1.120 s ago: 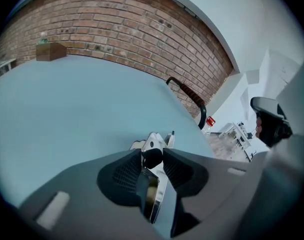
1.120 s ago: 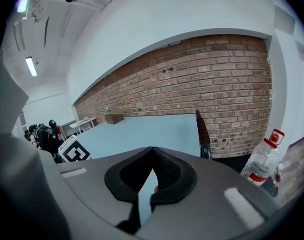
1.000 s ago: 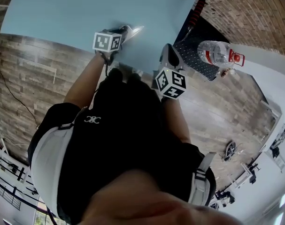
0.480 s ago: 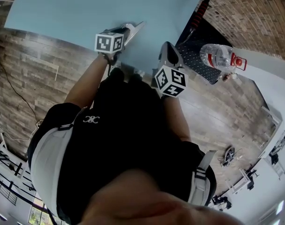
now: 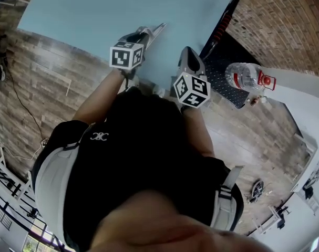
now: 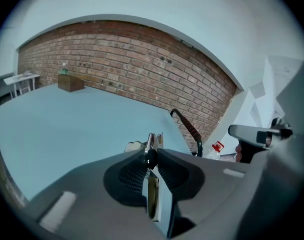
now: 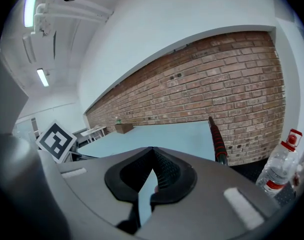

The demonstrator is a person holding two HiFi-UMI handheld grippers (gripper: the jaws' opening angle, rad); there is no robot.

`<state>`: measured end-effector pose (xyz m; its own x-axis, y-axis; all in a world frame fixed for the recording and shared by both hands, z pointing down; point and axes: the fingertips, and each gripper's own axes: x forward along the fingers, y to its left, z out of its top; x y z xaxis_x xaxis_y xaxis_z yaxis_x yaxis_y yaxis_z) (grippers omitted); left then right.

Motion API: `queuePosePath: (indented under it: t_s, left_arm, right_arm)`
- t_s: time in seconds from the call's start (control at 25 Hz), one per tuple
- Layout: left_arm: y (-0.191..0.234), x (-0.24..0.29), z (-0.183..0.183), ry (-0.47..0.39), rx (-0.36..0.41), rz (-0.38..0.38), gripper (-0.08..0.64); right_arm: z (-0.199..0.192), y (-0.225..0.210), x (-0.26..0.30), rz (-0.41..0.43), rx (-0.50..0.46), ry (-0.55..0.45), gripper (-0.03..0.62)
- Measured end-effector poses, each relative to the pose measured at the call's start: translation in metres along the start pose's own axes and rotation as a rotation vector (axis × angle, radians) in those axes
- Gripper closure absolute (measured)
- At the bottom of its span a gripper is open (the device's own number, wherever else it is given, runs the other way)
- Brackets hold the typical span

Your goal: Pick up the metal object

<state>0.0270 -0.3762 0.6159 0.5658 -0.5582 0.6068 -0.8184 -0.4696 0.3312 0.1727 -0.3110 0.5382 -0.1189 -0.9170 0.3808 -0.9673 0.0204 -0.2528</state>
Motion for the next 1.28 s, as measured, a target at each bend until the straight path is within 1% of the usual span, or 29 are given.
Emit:
queuePosePath:
  t_s: [0.16, 0.24, 0.36, 0.4, 0.48, 0.76, 0.92, 1.12, 1.28]
  left_arm:
    - [-0.011, -0.026, 0.040, -0.095, 0.084, 0.038, 0.497]
    - [-0.017, -0.037, 0.056, -0.137, 0.119, 0.053, 0.499]
    - [-0.029, -0.052, 0.078, -0.203, 0.132, 0.060, 0.515]
    - [-0.032, -0.057, 0.083, -0.223, 0.133, 0.068, 0.555]
    - [-0.036, -0.065, 0.088, -0.250, 0.146, 0.085, 0.555]
    - [-0.039, -0.073, 0.085, -0.256, 0.150, 0.094, 0.557]
    - [-0.042, -0.079, 0.088, -0.276, 0.154, 0.099, 0.557]
    - [-0.045, -0.084, 0.091, -0.292, 0.152, 0.096, 0.557]
    - [-0.048, -0.080, 0.091, -0.283, 0.153, 0.084, 0.557]
  right_arm:
    - [0.014, 0.005, 0.003, 0.018, -0.003, -0.041, 0.580]
    - [0.025, 0.008, 0.005, 0.040, 0.019, -0.078, 0.580]
    - [0.042, 0.012, 0.008, 0.067, 0.037, -0.125, 0.580]
    - [0.045, 0.012, 0.008, 0.065, 0.028, -0.131, 0.580]
    - [0.049, 0.013, 0.008, 0.057, 0.013, -0.135, 0.580]
    - [0.054, 0.024, 0.011, 0.084, -0.010, -0.135, 0.580]
    - [0.054, 0.027, 0.010, 0.100, -0.031, -0.131, 0.581]
    - [0.054, 0.028, 0.007, 0.096, -0.045, -0.130, 0.581]
    - [0.059, 0.024, 0.008, 0.087, -0.047, -0.138, 0.581]
